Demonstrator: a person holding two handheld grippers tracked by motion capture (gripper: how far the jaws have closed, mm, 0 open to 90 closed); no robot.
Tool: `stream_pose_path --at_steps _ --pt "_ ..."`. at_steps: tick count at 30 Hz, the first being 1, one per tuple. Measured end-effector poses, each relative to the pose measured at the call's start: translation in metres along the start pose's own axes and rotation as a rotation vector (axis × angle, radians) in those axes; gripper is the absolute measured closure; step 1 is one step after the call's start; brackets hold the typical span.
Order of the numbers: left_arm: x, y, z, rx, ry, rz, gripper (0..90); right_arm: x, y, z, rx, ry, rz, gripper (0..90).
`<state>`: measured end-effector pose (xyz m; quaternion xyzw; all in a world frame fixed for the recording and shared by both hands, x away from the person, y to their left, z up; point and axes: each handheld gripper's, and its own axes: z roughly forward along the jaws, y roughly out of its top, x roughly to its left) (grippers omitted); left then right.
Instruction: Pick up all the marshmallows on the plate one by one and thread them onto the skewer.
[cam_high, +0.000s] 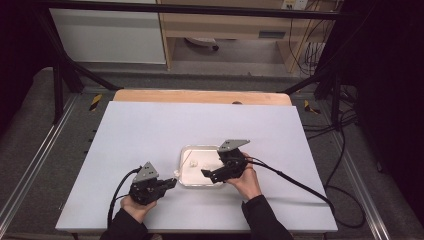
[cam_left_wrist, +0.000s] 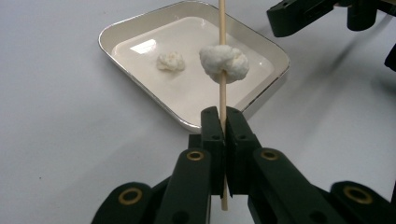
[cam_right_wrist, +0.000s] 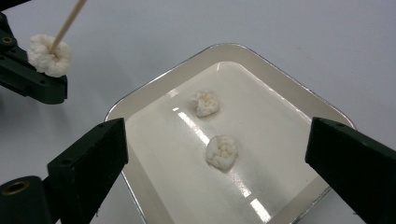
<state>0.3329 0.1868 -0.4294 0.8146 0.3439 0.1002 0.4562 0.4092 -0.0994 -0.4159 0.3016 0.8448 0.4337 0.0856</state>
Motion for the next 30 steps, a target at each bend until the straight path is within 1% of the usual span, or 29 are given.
stream_pose_path --at_steps 4,11,15,16,21,25,30 --pt "0.0 0.0 0.0 0.002 -0.001 0.001 87.9 -0.005 -0.002 0.008 0.016 -0.014 -0.005 11.3" --pt "0.001 0.0 0.001 0.004 -0.002 0.001 87.9 -0.01 -0.005 0.021 0.035 0.004 -0.011 25.4" --pt "0.001 -0.001 0.001 0.004 -0.004 0.0 88.0 -0.012 -0.007 0.026 0.043 0.004 -0.008 32.9" --pt "0.001 -0.001 0.001 0.004 -0.003 -0.001 87.9 -0.013 -0.008 0.027 0.045 0.005 -0.013 34.8" --pt "0.0 -0.001 0.002 0.001 -0.002 -0.003 88.0 -0.013 -0.01 0.031 0.05 0.015 -0.021 43.3" --pt "0.001 -0.001 0.002 0.001 -0.001 -0.005 88.0 -0.013 -0.012 0.033 0.063 0.014 -0.031 48.2" --pt "0.001 -0.001 0.002 0.0 -0.002 -0.005 88.0 -0.012 -0.013 0.034 0.063 0.016 -0.039 54.4"
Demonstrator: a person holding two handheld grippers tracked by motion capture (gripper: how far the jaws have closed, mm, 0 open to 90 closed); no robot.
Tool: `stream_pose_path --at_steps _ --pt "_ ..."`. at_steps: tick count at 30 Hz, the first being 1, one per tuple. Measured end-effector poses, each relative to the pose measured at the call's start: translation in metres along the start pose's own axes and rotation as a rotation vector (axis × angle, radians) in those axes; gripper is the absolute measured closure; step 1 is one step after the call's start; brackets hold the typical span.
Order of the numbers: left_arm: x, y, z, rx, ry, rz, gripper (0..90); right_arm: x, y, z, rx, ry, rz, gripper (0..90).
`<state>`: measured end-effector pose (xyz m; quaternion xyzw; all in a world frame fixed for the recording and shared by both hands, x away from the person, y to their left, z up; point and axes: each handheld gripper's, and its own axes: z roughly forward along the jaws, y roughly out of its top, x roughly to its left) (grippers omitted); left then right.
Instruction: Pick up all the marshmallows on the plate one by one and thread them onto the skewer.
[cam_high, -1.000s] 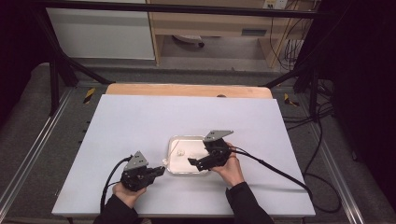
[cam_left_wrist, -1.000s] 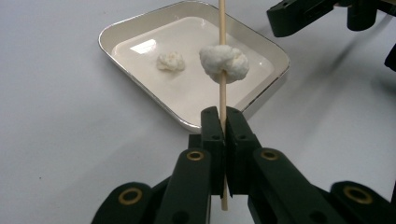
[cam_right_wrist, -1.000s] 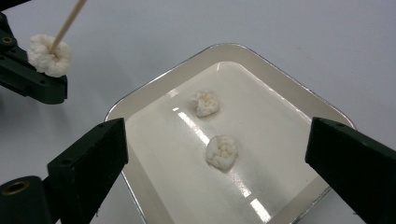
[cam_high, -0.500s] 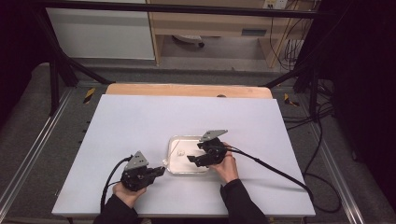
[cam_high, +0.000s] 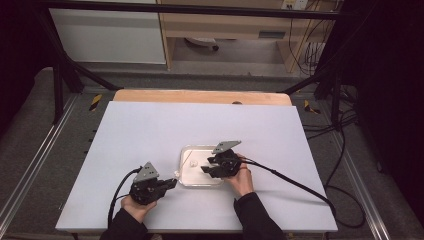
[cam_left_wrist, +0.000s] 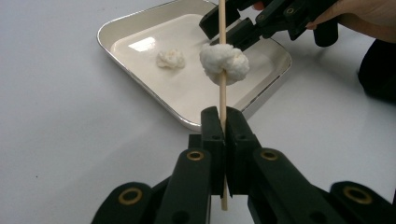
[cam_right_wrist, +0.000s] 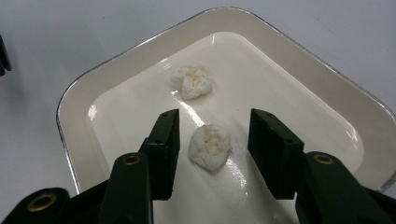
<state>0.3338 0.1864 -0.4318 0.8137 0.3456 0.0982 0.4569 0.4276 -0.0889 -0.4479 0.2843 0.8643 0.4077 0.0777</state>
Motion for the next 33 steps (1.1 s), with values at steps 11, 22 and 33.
stream_pose_path --at_steps 11,22,33 --pt "0.0 0.0 0.0 0.001 -0.002 0.0 88.0 0.002 -0.003 0.003 0.005 -0.001 -0.038 63.5" --pt "-0.001 0.0 0.0 0.0 -0.006 0.003 88.0 0.003 -0.004 0.003 0.004 0.0 -0.017 70.5" --pt "-0.001 0.0 0.0 0.001 -0.008 0.005 88.0 0.004 0.003 -0.01 -0.022 0.018 0.019 71.3"
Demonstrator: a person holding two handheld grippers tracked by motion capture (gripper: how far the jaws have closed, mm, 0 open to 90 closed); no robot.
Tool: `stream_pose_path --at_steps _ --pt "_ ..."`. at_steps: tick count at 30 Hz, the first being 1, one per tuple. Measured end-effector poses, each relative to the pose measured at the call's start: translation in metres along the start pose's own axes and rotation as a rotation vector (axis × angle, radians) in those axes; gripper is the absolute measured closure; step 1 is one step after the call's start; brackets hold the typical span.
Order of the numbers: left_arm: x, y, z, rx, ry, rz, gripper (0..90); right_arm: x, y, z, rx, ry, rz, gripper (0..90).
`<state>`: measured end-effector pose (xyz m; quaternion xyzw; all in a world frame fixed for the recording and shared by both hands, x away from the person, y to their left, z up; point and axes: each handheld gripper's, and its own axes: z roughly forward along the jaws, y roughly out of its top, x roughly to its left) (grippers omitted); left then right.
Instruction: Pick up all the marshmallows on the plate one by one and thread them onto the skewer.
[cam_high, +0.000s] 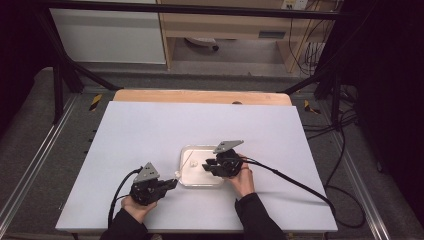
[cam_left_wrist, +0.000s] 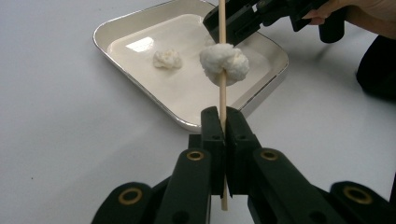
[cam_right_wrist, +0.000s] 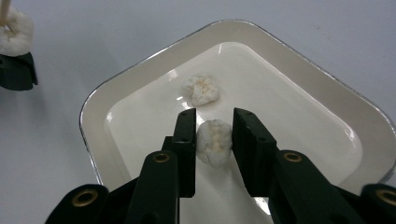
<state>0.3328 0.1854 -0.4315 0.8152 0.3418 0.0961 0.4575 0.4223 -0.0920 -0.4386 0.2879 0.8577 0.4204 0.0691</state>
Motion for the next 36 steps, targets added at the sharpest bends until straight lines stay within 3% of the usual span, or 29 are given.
stream_pose_path --at_steps 36 --pt "-0.002 0.001 -0.001 -0.006 -0.006 0.009 88.0 0.012 0.019 -0.056 -0.125 0.073 0.036 74.2"
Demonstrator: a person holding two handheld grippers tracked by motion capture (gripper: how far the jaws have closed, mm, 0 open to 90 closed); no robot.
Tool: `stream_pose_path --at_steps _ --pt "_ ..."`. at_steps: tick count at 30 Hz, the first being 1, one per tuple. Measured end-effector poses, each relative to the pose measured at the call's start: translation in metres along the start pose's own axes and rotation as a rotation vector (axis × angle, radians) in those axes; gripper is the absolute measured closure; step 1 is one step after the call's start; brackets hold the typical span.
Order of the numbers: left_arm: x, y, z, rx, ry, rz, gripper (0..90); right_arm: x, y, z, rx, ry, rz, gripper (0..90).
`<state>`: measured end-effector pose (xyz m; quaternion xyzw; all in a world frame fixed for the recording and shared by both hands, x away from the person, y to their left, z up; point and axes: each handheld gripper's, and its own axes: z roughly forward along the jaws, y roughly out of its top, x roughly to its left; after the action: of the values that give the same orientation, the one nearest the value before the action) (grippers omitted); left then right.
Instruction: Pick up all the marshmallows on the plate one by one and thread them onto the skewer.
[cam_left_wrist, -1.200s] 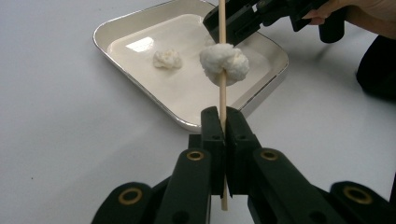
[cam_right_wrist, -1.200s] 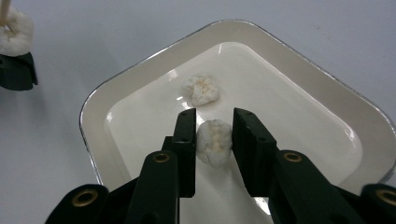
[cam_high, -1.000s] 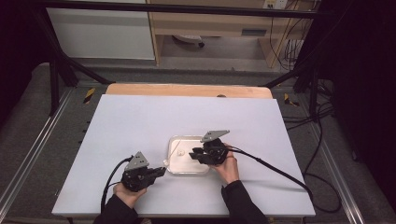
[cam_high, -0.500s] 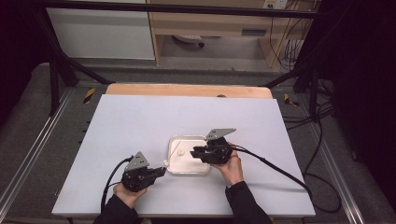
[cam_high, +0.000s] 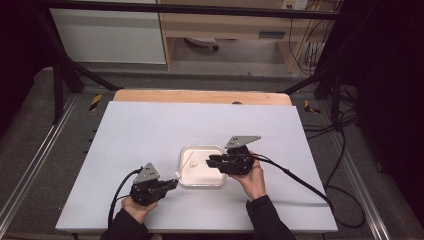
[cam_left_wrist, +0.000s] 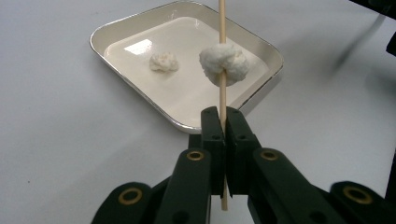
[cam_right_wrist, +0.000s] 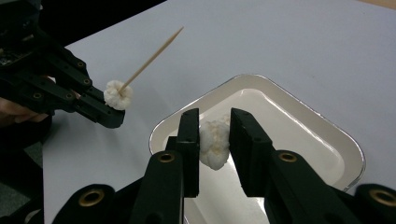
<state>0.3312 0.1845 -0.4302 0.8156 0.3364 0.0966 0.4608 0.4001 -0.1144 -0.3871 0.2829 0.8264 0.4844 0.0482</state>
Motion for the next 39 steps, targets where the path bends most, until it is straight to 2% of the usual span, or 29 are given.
stream_pose_path --at_steps 24,39 --pt "-0.002 0.0 0.001 -0.005 -0.007 0.006 88.0 0.003 0.016 -0.035 -0.12 0.029 0.032 75.1" --pt "-0.004 0.0 0.001 -0.004 -0.013 0.012 88.0 -0.002 0.026 -0.049 -0.211 0.051 0.087 75.7"
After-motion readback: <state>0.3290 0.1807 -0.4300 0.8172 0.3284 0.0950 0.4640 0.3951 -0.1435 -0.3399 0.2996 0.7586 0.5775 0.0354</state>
